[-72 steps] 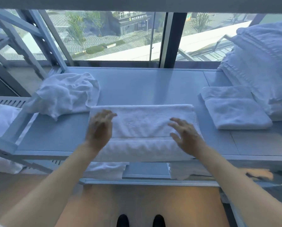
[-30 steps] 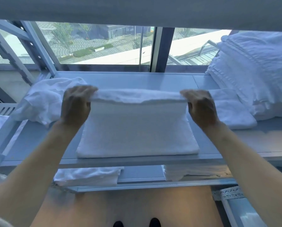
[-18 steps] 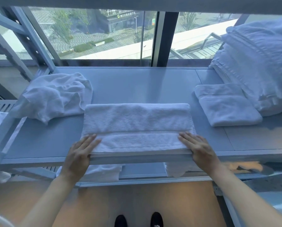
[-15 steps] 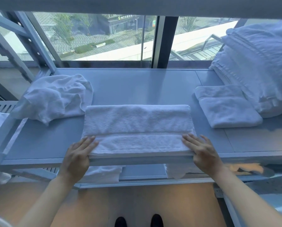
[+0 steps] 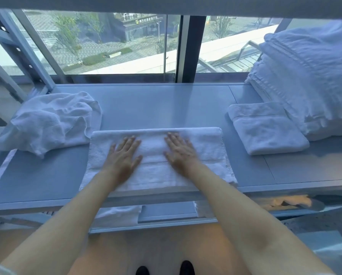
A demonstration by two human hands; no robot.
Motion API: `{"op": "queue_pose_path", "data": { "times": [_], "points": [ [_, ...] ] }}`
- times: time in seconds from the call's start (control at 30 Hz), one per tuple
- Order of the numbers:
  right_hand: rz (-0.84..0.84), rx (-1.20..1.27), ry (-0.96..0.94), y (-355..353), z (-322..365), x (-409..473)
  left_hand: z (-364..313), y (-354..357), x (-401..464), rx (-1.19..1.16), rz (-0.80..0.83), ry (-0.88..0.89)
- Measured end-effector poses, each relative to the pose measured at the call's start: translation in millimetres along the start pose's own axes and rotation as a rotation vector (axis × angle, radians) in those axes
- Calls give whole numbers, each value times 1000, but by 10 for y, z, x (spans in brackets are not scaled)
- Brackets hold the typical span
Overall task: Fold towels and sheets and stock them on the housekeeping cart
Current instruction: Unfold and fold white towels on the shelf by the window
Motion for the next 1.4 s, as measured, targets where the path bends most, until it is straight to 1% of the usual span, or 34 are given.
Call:
{"op": "queue_pose_path", "data": {
  "times": [0.07,0.13,0.27,0.33,0.4,0.5,0.53,0.6,0.67,0.73,0.8,0.87,0.93,1.03,1.1,1.13,1.23,1.3,1.4],
  "points": [
    [-36,-9,127,-82,-558,-98,184,19,-100,-16,1,2],
    [-43,-7,203,-147,-958,-206,241,26,-153,-21,5,-4],
    [-41,-32,203,-182,-1080,-270,168,36,-167,-7,5,-29],
    [-43,-39,245,-200,-1020,-267,153,42,-193,-7,8,-43],
    [-89,-18,298,-247,-834,-257,164,57,-230,-10,15,-65],
    [-181,81,253,-187,-229,-242,66,73,-319,-34,21,-107],
    [-182,135,246,-118,-26,-242,12,74,-360,-43,25,-131],
    [-146,224,293,64,236,-284,-89,87,-499,-42,38,-192],
    [-141,199,330,210,318,-371,-168,101,-718,-15,42,-255],
    [-148,109,262,287,353,-436,-220,46,-976,28,4,-309],
    [-123,91,132,339,378,-426,-242,-76,-1134,32,-89,-328],
    [-70,83,-19,365,409,-401,-255,-181,-1147,-15,-178,-271],
    [-28,29,-186,356,423,-405,-316,-252,-1057,-85,-221,-134],
    [7,-30,-436,313,501,-434,-455,-248,-829,-149,-148,57],
    [-1,-50,-539,285,561,-449,-509,-138,-699,-132,-68,133],
    [-8,-59,-556,268,573,-451,-514,-71,-659,-125,-36,155],
    [-6,-101,-482,218,517,-447,-463,105,-634,-113,-5,139],
    [-1,-128,-364,228,452,-474,-435,182,-669,-101,-15,91],
    [-29,-53,-154,313,343,-664,-499,248,-783,-117,-31,17]
  ]
}}
Point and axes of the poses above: each hand's wrist, its own x-axis towards the middle knuckle, its own y-axis out of the palm, z = x × y, the point moved 7 cm from there along x, towards the middle knuckle, and after that the axes turned 4 degrees about -y, right-handed, at the moved point
